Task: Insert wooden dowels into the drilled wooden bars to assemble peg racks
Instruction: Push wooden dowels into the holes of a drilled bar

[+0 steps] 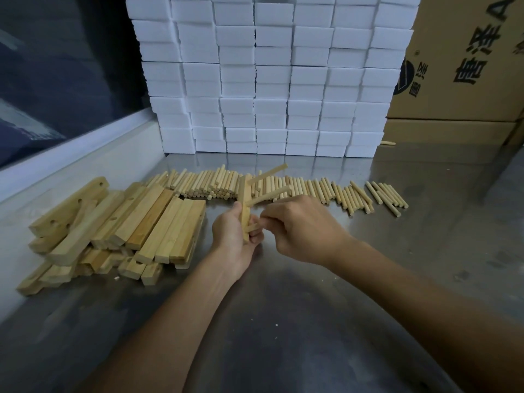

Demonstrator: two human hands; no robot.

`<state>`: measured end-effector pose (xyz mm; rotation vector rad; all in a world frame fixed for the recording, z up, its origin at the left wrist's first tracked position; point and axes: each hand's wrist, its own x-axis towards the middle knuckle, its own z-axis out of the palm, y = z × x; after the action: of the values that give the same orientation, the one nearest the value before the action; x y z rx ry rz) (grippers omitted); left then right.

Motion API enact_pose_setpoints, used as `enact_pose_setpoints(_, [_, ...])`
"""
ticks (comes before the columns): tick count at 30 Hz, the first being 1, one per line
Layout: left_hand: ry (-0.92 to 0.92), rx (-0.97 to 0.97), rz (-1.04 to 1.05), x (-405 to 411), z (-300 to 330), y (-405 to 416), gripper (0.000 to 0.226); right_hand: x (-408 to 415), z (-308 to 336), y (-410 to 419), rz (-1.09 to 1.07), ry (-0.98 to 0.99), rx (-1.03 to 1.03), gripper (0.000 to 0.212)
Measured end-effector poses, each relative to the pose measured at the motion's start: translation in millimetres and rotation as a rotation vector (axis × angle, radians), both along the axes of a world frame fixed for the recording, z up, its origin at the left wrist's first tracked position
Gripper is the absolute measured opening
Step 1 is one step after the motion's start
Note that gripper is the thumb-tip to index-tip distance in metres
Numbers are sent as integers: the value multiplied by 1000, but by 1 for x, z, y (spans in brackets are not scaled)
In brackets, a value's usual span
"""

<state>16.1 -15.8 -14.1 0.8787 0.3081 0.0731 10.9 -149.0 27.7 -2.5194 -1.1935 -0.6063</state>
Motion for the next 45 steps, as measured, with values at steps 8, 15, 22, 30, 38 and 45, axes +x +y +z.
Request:
enact_pose_setpoints(8, [7, -83, -42, -1, 1, 4, 38, -3, 17, 9, 72, -36, -87, 14])
enact_pose_setpoints(15, [9, 17, 5, 3, -5, 2, 35, 4, 12, 16, -181, 271, 120, 41])
enact_pose_setpoints(22, [-30, 29, -48, 2, -1, 2, 28, 17, 28, -12, -202, 448, 297, 12])
enact_pose_setpoints(30, [-83, 31, -19, 3, 0, 5, 11, 24, 7, -30, -377, 367, 509, 24])
enact_pose_setpoints(38, [-107, 140, 64, 4, -1, 9, 11, 26, -24, -20, -313, 732, 634, 36])
enact_pose_setpoints(45, [-90, 449, 168, 13, -8, 26, 14, 58, -14, -17, -173, 881, 858, 22])
